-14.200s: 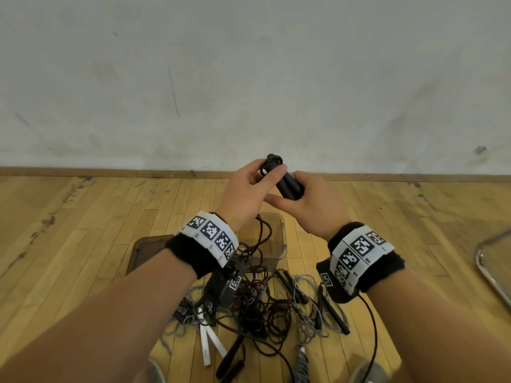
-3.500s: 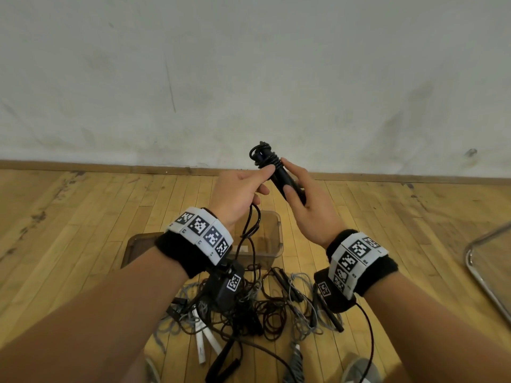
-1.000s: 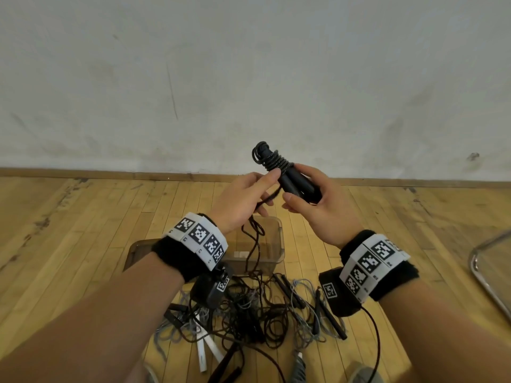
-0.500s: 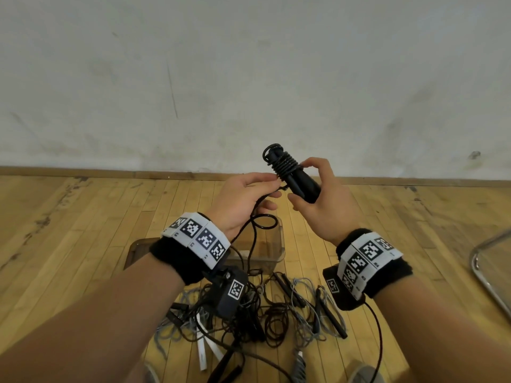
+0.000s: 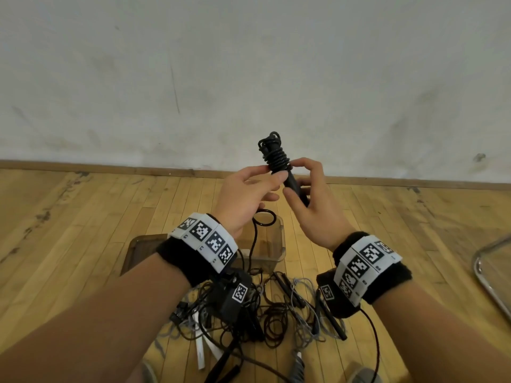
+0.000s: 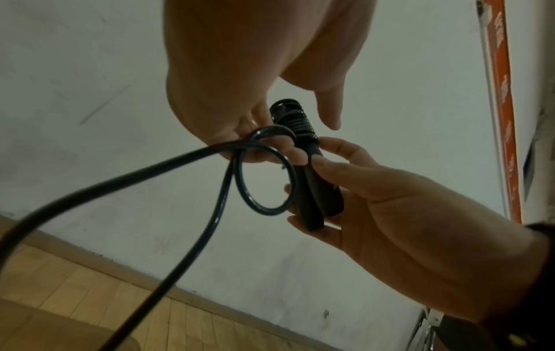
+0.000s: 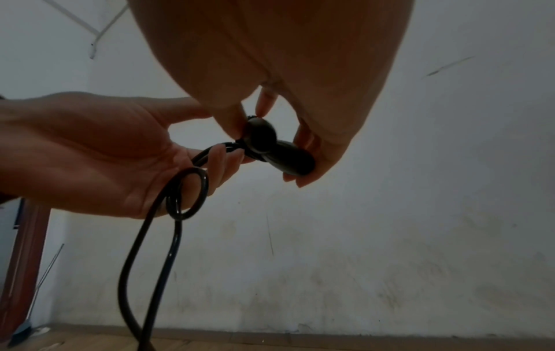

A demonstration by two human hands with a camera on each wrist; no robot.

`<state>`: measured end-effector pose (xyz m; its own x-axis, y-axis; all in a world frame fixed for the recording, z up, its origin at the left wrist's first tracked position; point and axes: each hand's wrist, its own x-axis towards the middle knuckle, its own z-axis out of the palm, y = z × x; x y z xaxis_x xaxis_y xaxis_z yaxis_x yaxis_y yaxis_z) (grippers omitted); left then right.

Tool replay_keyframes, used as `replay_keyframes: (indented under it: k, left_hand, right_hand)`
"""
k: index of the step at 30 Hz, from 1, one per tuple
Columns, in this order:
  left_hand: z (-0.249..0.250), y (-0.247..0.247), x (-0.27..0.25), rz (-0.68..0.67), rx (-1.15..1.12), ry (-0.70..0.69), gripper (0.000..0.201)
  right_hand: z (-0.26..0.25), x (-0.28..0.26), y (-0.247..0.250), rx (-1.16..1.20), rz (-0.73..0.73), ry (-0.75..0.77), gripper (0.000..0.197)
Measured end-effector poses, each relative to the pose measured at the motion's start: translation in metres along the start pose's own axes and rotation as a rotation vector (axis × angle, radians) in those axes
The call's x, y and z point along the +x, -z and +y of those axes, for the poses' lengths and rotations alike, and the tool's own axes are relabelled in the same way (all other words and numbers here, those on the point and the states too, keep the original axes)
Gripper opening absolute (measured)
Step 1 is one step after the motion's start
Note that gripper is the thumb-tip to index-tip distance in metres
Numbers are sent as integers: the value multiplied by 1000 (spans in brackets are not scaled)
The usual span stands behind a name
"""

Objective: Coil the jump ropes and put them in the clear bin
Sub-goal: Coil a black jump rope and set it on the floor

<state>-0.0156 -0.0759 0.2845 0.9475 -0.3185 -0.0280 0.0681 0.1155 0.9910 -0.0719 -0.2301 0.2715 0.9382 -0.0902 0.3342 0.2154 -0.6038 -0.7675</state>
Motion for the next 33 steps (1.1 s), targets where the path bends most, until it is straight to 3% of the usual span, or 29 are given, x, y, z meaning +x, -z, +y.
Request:
replay_keyframes:
  k: [4, 7, 10, 13, 17, 22, 25, 29, 33]
  left_hand:
    - [-3, 2, 4, 60, 39, -32, 33]
    - [-4, 2, 5, 9, 29, -37, 18]
    - [-5, 0, 5, -58, 60, -35, 19]
    - [-7, 1, 6, -86, 76, -42, 20]
    - [-7, 0, 4, -126, 69, -30, 20]
    - [-8, 2, 7, -105, 198, -86, 17]
    - [-8, 3, 10, -56, 226, -96, 26]
    - [-10, 3, 10, -54, 172, -62, 43]
    - [-12, -2, 7, -21, 115, -31, 42]
  right_hand:
    - [-1, 1, 1, 27, 14, -59, 67]
    - [-3, 3, 3, 63, -29, -144, 78]
    - [-3, 4, 7, 72, -42, -179, 69]
    - [-6, 4, 11, 226, -55, -244, 56]
    - [-11, 0, 14, 335, -96, -270, 55]
    - [-5, -1, 18, 163, -23, -193, 68]
    - [0, 0, 18, 47, 26, -163, 72]
    - [-2, -1, 17, -111, 75, -163, 62]
    - [-2, 0, 15, -192, 74, -147, 55]
